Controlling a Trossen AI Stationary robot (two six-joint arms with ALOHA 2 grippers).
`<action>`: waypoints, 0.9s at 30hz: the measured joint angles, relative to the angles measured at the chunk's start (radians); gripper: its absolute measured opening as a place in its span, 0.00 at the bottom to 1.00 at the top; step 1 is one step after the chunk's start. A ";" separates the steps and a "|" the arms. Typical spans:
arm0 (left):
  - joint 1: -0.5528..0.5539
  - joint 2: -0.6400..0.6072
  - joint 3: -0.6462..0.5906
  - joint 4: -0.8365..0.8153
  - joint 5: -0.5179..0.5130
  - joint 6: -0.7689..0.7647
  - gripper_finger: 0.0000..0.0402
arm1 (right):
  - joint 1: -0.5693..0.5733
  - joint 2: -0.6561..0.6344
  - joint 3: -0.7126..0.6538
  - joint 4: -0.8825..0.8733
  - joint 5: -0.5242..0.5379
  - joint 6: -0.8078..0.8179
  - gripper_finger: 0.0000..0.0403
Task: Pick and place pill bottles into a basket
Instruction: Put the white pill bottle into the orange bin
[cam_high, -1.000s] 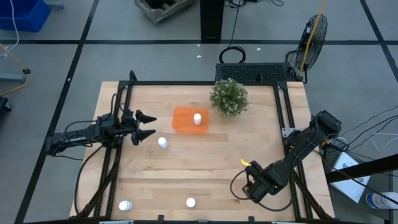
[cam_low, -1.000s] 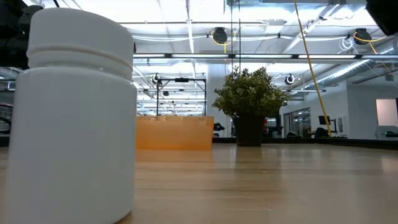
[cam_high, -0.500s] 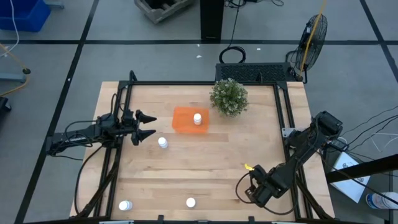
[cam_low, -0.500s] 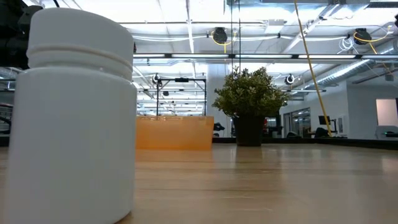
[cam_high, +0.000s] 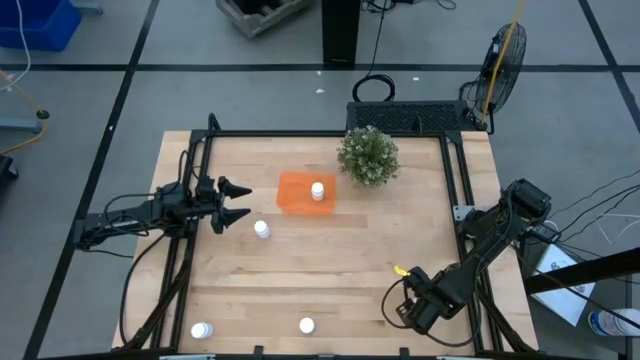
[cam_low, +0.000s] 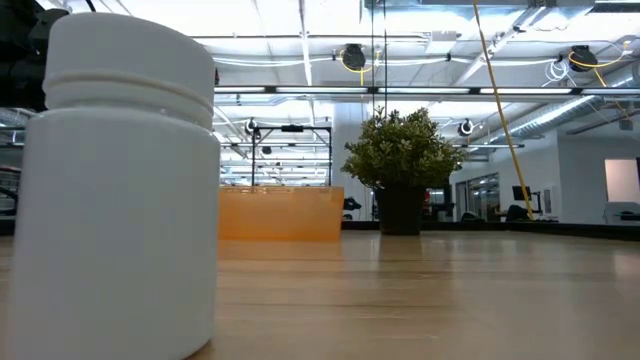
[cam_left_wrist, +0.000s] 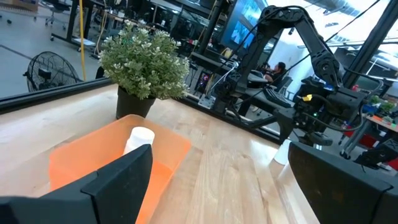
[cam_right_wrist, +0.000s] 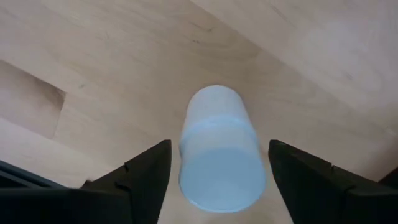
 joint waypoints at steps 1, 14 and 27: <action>0.000 0.000 0.000 0.000 0.000 0.000 0.94 | 0.000 0.000 0.000 0.000 0.000 0.000 0.60; 0.000 0.000 0.000 0.000 0.000 -0.002 0.94 | -0.001 -0.001 0.001 -0.003 0.004 -0.021 0.39; 0.000 0.000 0.000 0.000 0.000 0.017 0.94 | -0.119 -0.017 0.001 -0.012 0.112 -0.246 0.40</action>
